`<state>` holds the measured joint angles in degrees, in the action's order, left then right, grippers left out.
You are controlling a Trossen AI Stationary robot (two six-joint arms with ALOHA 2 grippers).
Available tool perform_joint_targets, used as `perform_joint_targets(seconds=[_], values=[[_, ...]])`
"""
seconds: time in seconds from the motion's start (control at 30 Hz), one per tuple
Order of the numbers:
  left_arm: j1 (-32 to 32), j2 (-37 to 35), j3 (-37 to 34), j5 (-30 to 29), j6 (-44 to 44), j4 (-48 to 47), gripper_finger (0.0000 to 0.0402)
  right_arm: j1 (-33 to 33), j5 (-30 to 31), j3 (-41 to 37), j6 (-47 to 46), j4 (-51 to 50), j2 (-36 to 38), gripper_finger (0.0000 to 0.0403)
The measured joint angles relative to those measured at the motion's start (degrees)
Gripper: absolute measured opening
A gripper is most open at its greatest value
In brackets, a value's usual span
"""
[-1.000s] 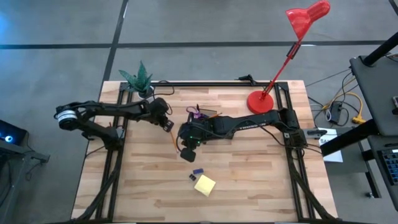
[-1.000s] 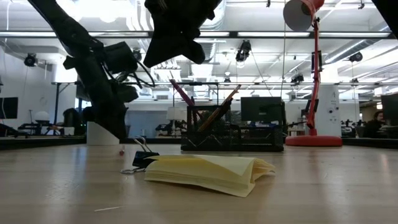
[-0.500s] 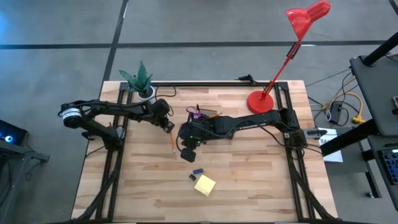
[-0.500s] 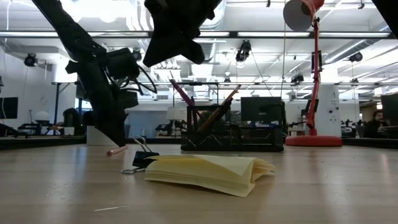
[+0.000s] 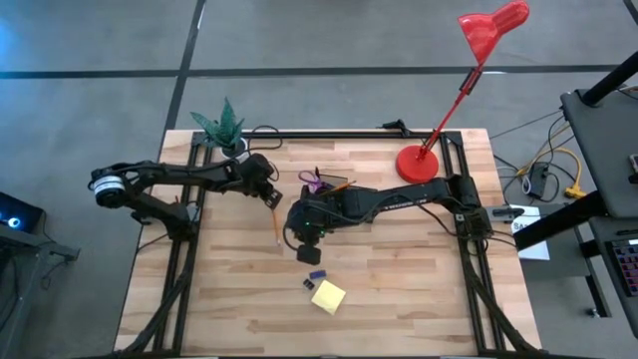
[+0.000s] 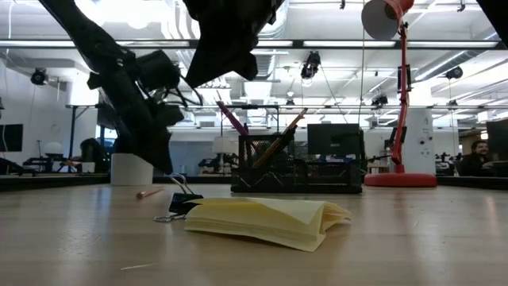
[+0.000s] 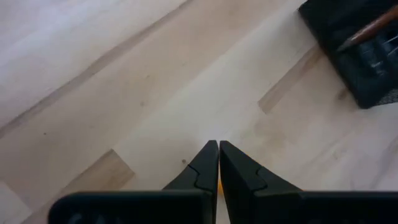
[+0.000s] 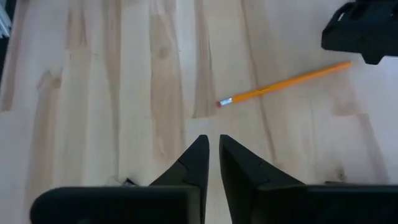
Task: Pick and place office supplies into organizer
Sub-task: Put the orange pencil into the black desk organizer
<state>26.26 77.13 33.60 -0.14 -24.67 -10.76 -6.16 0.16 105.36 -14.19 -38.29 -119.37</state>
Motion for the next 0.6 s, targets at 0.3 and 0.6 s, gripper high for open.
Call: perform_joint_targets(seconds=[0.3, 0.6], values=[[0.0, 5.4, -0.5, -0.1, 0.1, 1.8, 0.0000, 0.0, 0.0, 0.0, -2.6, 0.3, 0.0, 0.0041], [-1.2, 1.6, -1.3, 0.7, -0.1, -5.3, 0.0000, -0.1, 0.0, 0.0, -3.8, 0.0, 0.0, 0.0039]])
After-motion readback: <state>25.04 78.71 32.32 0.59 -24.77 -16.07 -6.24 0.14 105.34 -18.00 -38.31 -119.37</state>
